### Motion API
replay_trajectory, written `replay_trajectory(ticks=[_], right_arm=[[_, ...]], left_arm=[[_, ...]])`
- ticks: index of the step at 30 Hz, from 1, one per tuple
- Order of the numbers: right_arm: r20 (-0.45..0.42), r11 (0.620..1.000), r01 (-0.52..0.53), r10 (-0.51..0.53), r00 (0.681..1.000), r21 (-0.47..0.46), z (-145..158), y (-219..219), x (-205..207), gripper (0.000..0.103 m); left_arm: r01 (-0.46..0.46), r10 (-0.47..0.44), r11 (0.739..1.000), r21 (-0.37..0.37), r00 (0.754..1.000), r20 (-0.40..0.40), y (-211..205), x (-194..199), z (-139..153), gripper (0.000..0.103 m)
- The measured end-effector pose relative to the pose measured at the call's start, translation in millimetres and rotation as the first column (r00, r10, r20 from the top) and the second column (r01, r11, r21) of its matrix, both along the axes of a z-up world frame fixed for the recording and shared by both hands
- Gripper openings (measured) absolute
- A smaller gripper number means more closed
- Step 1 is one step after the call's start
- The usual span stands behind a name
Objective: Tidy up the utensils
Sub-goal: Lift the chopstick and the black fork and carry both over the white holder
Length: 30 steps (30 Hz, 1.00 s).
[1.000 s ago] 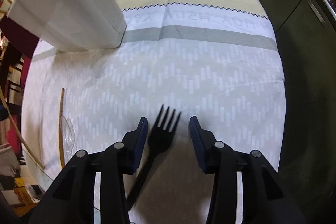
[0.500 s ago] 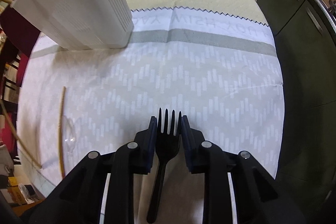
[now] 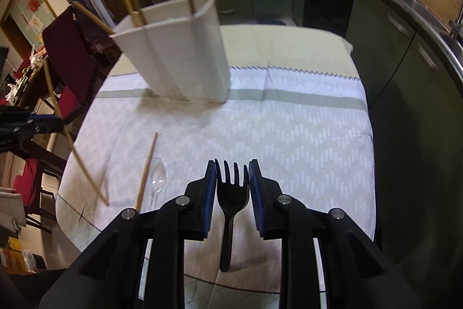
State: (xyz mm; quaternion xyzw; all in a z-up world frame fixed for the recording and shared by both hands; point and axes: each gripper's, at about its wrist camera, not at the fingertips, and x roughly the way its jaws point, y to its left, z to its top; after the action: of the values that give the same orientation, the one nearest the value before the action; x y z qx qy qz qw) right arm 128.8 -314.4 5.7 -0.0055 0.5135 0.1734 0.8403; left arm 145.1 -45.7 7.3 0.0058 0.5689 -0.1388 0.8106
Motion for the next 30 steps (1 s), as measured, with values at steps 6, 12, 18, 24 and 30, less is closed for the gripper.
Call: replay_trajectory(ticks=[6,12,18,24,30], right_arm=[[0.056,0.999,-0.025,0.024,0.998,0.020,18,7,-13,0.023],[0.095,0.998,-0.038,0.034,0.995,0.044,34,12,-13,0.023],[0.132,0.996,-0.054,0.045,0.990,0.067,51,15,-14,0.023],[0.169,0.994,-0.073,0.059,0.984,0.078,70,22,-13,0.023],[0.220,0.992,-0.089,0.068,0.973,0.090,98,25,-10,0.023]], left_arm=[[0.006,-0.006,1.000,-0.001,1.000,0.020,-2,-5,9,0.006],[0.014,-0.014,1.000,-0.004,0.999,0.033,-4,-7,16,0.006],[0.015,-0.015,1.000,-0.011,0.999,0.052,-5,-6,25,0.006],[0.021,-0.019,0.999,-0.024,0.996,0.082,-6,-4,45,0.006],[0.032,-0.026,0.999,-0.030,0.986,0.164,-12,-1,90,0.006]])
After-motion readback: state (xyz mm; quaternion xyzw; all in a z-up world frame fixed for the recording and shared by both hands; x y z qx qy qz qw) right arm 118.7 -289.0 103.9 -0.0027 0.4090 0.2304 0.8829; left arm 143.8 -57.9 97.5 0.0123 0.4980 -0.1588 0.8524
